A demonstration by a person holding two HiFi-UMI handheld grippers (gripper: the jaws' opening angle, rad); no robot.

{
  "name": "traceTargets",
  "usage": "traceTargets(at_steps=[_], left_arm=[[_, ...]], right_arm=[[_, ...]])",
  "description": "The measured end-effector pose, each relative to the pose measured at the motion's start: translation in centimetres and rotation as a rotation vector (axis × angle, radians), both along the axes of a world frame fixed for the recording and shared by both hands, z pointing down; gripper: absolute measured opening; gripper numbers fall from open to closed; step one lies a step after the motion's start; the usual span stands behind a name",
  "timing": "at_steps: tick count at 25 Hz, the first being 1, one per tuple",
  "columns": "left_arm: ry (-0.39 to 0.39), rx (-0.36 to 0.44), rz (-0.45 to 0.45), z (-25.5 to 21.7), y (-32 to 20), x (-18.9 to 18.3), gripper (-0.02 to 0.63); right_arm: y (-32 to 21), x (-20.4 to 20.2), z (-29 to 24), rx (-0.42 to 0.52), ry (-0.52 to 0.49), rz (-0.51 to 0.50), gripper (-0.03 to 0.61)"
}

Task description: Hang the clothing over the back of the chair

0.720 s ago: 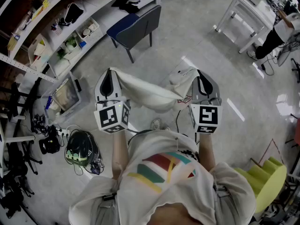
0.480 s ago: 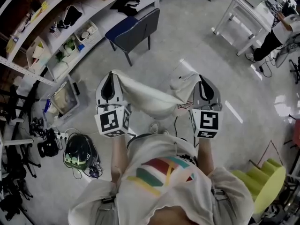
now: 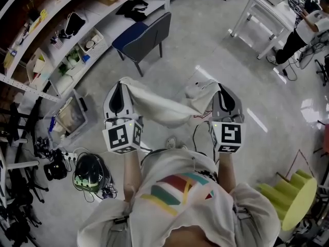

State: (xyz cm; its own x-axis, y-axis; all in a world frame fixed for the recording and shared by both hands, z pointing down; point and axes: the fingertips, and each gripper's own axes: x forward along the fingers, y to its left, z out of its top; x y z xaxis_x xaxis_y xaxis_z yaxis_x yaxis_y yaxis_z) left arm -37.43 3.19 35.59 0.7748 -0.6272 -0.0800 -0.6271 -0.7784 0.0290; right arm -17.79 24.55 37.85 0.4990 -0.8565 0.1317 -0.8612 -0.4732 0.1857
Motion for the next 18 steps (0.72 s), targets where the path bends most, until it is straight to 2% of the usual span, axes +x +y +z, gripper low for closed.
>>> traceTargets(at_steps=[9,18], left_arm=[[0.036,-0.010,0.020,-0.3,-3.6,0.1,0.014],[0.047,-0.026,0.035,-0.3,-6.2,3.5,0.014]], right_arm=[[-2.4,0.4,0.1,0.002,-0.015,0.037,0.006],[-3.4,3.5,0.6,-0.012,-0.036,0.064,0.007]])
